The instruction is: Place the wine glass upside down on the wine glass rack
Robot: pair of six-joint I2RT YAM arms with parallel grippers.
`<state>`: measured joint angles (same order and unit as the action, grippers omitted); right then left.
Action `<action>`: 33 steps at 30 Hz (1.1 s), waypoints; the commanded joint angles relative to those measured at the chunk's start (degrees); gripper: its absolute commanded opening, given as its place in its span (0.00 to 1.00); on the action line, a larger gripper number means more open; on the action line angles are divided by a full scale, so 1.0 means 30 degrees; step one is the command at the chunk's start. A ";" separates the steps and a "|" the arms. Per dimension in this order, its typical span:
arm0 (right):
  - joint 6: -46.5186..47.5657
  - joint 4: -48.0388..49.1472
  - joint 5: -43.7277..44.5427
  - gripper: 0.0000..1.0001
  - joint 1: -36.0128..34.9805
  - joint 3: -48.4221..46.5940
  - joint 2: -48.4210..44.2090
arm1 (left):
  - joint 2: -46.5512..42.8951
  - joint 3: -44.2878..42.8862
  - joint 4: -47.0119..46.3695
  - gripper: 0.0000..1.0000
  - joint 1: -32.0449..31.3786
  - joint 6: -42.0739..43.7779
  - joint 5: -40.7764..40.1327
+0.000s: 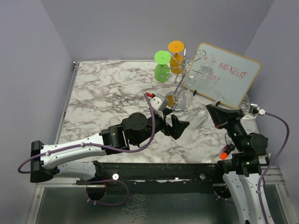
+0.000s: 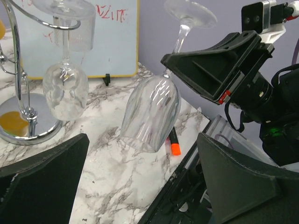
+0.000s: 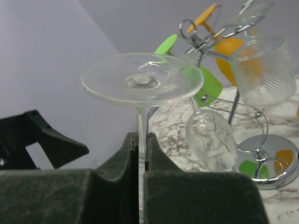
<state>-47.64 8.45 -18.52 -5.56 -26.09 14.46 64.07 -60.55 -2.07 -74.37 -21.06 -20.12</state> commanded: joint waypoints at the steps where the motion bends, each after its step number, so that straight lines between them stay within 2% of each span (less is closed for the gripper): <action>1: 0.3425 0.3121 -0.4142 0.01 -0.0050 -0.0715 0.0567 | -0.0358 -0.1227 0.0571 0.99 0.0211 0.0457 0.1312; 8: 0.1858 0.8914 -0.8074 0.01 -0.0050 -0.0483 0.2547 | -0.0168 -0.1357 -0.1357 0.99 0.1156 -0.0213 0.4396; 14: 0.1702 1.0243 -1.0362 0.01 -0.0050 -0.1113 0.3854 | 0.0467 -0.1508 -0.2561 0.99 0.3103 -0.1886 0.8377; 18: 0.1373 1.0572 -1.0781 0.01 -0.0050 -0.1232 0.4296 | 0.0630 -0.1367 -0.3302 0.98 0.4216 -0.2519 0.9650; 21: 0.1639 1.0086 -1.0912 0.01 -0.0050 -0.1482 0.4748 | 0.0395 -0.1476 -0.2897 0.98 0.4644 -0.2099 0.8864; 25: 0.3543 0.7812 -1.0652 0.01 -0.0050 -0.1930 0.5417 | -0.0309 -0.1899 -0.0981 0.97 0.5407 -0.1337 0.5745; 33: 0.5031 0.6618 -1.0210 0.01 -0.0068 -0.2231 0.6522 | -0.1694 -0.1762 0.0606 0.98 0.5973 -0.0865 0.0725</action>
<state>-36.27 30.94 -49.67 -5.56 -30.06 33.12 61.30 -64.18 -3.77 -56.77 -25.28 -7.25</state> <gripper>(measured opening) 0.046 0.978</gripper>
